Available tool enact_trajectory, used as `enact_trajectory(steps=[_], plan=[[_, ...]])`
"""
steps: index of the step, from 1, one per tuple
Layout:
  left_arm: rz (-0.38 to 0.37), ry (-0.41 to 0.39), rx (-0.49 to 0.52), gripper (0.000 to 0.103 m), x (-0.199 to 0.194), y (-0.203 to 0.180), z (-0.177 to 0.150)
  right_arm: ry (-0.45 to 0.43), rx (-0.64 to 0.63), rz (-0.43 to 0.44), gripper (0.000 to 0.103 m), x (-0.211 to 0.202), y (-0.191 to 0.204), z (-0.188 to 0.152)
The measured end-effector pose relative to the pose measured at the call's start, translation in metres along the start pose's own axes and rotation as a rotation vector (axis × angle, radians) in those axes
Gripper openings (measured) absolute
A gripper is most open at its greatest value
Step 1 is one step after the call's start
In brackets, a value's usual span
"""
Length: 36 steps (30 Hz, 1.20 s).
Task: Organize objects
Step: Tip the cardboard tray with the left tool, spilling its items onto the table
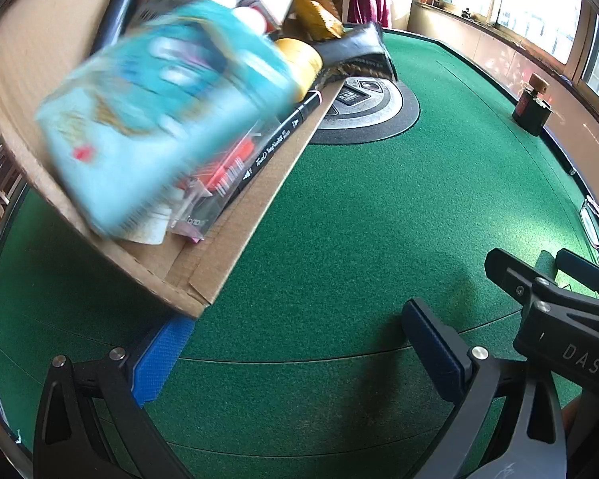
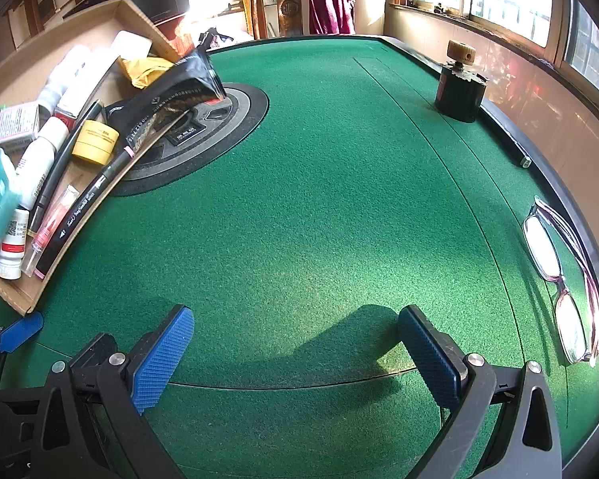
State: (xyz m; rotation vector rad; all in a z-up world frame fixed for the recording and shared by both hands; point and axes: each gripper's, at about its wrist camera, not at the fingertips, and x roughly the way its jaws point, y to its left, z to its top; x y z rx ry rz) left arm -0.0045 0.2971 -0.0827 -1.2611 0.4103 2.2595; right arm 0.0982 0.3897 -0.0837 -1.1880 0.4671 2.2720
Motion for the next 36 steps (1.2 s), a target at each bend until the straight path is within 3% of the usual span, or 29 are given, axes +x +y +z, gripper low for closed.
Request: enact_trajectory(steps=[36], plan=[[-0.003, -0.002, 0.001, 0.103, 0.001, -0.0033, 0.0027, 0.001, -0.002, -0.006, 0.103, 0.0017, 0.0009, 0.0006]])
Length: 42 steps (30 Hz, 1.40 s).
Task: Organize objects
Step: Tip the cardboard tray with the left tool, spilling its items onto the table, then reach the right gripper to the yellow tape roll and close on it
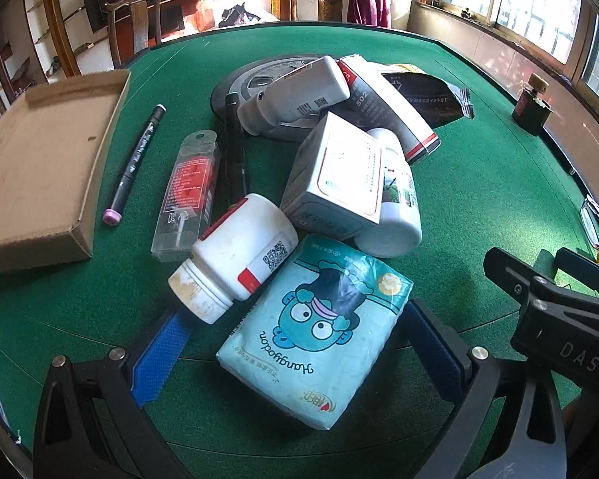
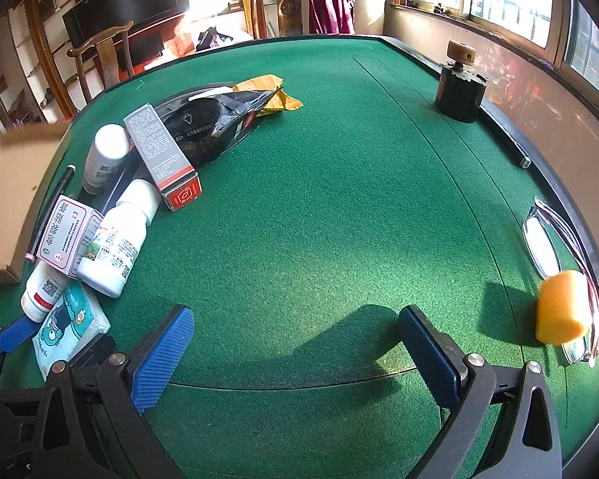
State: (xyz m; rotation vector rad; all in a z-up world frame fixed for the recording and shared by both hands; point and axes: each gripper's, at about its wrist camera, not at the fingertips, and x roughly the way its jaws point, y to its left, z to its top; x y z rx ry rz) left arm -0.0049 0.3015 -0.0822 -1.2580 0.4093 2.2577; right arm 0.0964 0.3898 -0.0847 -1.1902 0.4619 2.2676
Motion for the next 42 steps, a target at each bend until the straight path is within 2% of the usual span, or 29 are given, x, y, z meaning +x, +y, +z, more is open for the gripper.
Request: enact_trajectory(steps=[12, 19, 21, 22, 24, 28, 32, 34, 36, 37, 38, 40, 42], plan=[[-0.001, 0.0, 0.0, 0.103, 0.0, -0.001, 0.0, 0.007, -0.021, -0.011, 0.103, 0.004, 0.0, 0.004], [-0.004, -0.001, -0.002, 0.103, 0.0, 0.002, -0.001, 0.034, -0.11, 0.006, 0.103, 0.008, 0.0, 0.009], [-0.003, -0.001, -0.002, 0.103, 0.0, 0.002, -0.001, 0.048, -0.101, 0.018, 0.101, 0.001, -0.004, 0.005], [-0.004, -0.001, -0.002, 0.103, 0.0, 0.002, -0.001, 0.031, -0.096, 0.046, 0.097, -0.008, -0.008, 0.003], [-0.004, -0.001, -0.002, 0.103, 0.0, 0.002, -0.001, -0.027, -0.096, 0.078, 0.097, -0.031, -0.017, -0.003], [-0.004, -0.002, -0.002, 0.103, 0.0, 0.002, 0.0, -0.193, -0.153, 0.106, 0.098, -0.081, -0.038, -0.023], [-0.005, -0.002, -0.002, 0.103, 0.0, 0.002, 0.0, -0.363, -0.189, 0.123, 0.098, -0.119, -0.074, -0.042], [-0.004, -0.001, -0.002, 0.103, 0.0, 0.002, -0.001, -0.33, -0.198, 0.078, 0.097, -0.117, -0.095, -0.04], [-0.005, -0.001, -0.001, 0.103, 0.0, 0.003, 0.0, -0.281, -0.152, 0.03, 0.081, -0.11, -0.118, -0.039], [-0.005, -0.001, -0.001, 0.103, 0.0, 0.003, -0.001, -0.266, -0.117, 0.061, 0.055, -0.107, -0.131, -0.039], [-0.005, -0.001, -0.001, 0.103, 0.0, 0.003, 0.0, -0.25, -0.08, 0.098, 0.04, -0.105, -0.141, -0.036], [-0.005, -0.001, -0.002, 0.103, 0.0, 0.003, -0.001, -0.212, -0.031, 0.122, 0.04, -0.097, -0.154, -0.033], [-0.005, -0.001, -0.001, 0.103, 0.0, 0.003, -0.001, -0.214, -0.032, 0.125, 0.04, -0.095, -0.158, -0.035]])
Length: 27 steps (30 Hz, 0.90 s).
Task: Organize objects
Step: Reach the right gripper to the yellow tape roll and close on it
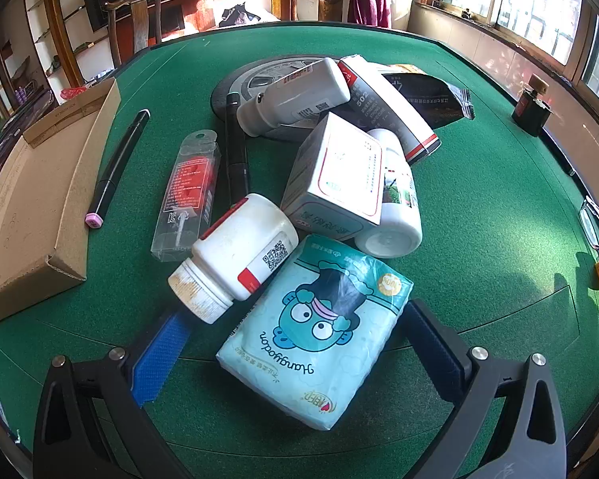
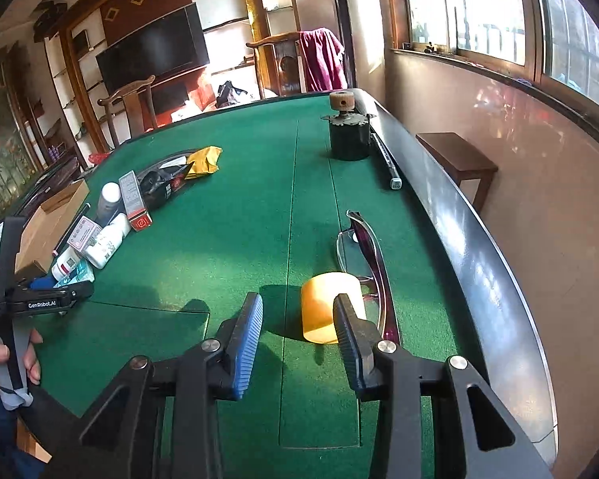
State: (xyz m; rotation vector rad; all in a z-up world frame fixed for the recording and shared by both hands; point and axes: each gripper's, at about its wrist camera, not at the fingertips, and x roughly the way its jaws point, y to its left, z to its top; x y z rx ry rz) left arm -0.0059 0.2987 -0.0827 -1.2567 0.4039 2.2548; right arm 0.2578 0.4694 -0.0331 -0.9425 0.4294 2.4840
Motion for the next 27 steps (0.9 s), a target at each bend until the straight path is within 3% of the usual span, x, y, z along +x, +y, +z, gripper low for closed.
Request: enact_trajectory(steps=[7, 10, 12, 22, 27], plan=[[0.0, 0.0, 0.0, 0.103, 0.0, 0.0, 0.0, 0.04, -0.002, -0.052, 0.041, 0.015, -0.01, 0.007], [-0.001, 0.0, 0.0, 0.103, 0.0, 0.0, 0.0, 0.087, 0.039, -0.055, 0.052, 0.027, -0.025, 0.006], [-0.001, 0.0, 0.0, 0.103, 0.0, 0.0, 0.0, 0.083, 0.048, -0.044, 0.052, 0.03, -0.031, 0.006], [-0.001, 0.0, 0.001, 0.103, 0.0, 0.001, 0.0, 0.091, -0.08, -0.108, 0.052, 0.038, -0.003, 0.005], [-0.002, 0.0, 0.001, 0.103, 0.0, 0.001, -0.001, 0.146, -0.098, -0.124, 0.052, 0.049, 0.001, 0.006]])
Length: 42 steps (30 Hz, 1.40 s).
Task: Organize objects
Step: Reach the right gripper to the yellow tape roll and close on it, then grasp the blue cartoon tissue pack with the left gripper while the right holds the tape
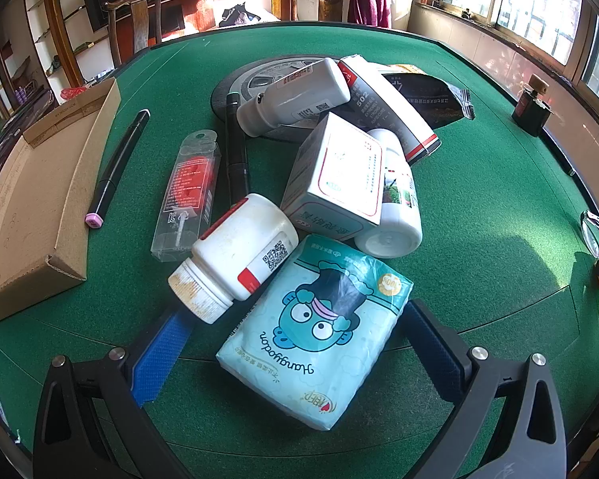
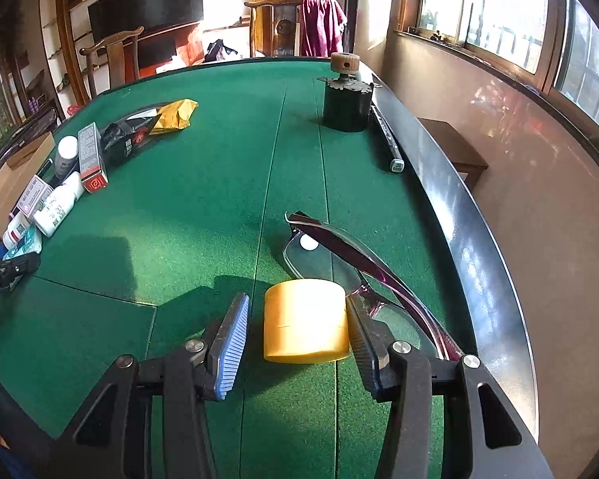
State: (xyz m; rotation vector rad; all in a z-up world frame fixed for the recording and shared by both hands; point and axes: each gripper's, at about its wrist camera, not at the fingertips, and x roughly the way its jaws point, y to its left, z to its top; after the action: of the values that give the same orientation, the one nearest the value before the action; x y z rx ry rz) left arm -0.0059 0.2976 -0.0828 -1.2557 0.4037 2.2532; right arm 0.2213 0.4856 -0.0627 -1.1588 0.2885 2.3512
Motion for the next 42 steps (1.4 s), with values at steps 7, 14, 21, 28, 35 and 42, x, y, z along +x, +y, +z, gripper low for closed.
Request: enact_trajectory(steps=[7, 14, 21, 28, 35, 42], plan=[[-0.002, 0.0, 0.001, 0.103, 0.0, 0.0, 0.0, -0.032, 0.003, 0.053, 0.044, -0.009, 0.012, 0.0], [-0.029, -0.005, -0.035, 0.103, -0.007, 0.009, -0.001, -0.073, -0.027, 0.177, 0.044, -0.014, 0.053, 0.017], [-0.087, 0.001, 0.064, 0.103, -0.018, 0.008, -0.007, -0.127, -0.001, 0.303, 0.044, -0.01, 0.089, 0.037], [-0.127, -0.003, 0.216, 0.103, -0.023, -0.002, -0.011, -0.107, 0.024, 0.388, 0.044, -0.004, 0.1, 0.026], [-0.257, 0.071, 0.279, 0.063, -0.022, -0.005, -0.011, -0.101, 0.034, 0.405, 0.044, -0.007, 0.098, 0.017], [-0.209, 0.081, 0.258, 0.079, -0.011, -0.008, 0.005, -0.096, 0.032, 0.414, 0.044, -0.007, 0.1, 0.015]])
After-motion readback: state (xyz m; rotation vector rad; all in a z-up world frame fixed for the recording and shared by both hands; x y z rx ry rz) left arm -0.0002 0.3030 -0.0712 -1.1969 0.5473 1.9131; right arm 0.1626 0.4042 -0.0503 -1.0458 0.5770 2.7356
